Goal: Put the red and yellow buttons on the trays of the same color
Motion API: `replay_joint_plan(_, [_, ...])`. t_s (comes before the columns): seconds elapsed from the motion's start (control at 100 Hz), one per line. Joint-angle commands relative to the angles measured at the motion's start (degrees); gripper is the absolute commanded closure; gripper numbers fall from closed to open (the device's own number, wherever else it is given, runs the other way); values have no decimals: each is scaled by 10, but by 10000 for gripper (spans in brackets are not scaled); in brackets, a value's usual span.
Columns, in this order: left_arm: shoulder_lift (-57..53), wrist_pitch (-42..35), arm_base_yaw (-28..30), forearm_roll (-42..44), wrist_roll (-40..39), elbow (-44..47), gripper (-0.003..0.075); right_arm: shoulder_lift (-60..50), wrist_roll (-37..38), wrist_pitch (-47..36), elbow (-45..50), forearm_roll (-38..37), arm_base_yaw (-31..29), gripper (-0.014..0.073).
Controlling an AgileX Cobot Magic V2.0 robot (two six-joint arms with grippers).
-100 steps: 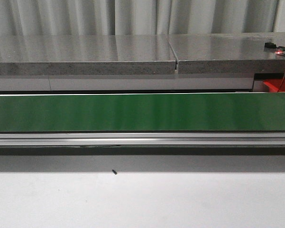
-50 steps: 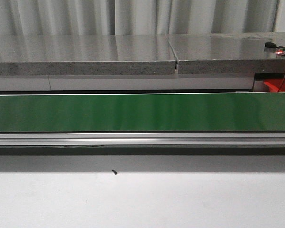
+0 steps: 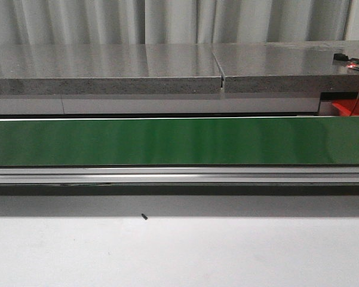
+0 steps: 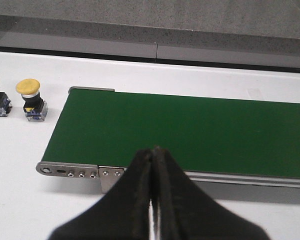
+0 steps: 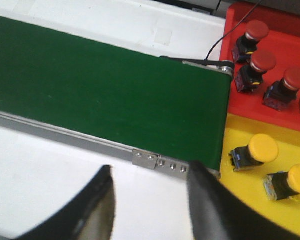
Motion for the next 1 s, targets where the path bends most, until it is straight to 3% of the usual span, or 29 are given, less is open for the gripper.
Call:
replay_joint_plan(0.0, [3,-42,-5,-10,1,-16,741,-21,1,-41,5,-1,0,477])
replay_joint_plan(0.12, [3,-42,-5,-10,1,-16,741,-26,1,-37,8,-1,0,711])
replay_joint_plan(0.8, [3,-37,-5,-21,0,-8,732,-26,1,-39,8,2,0,701])
replay_joint_plan(0.89, [3,-37,-5,-20,0,-8,645,-26,1,-39,8,2,0,701])
replay_joint_plan(0.99, [3,-37,-5,-19,0,-8,420,-26,1,-39,8,2,0,701])
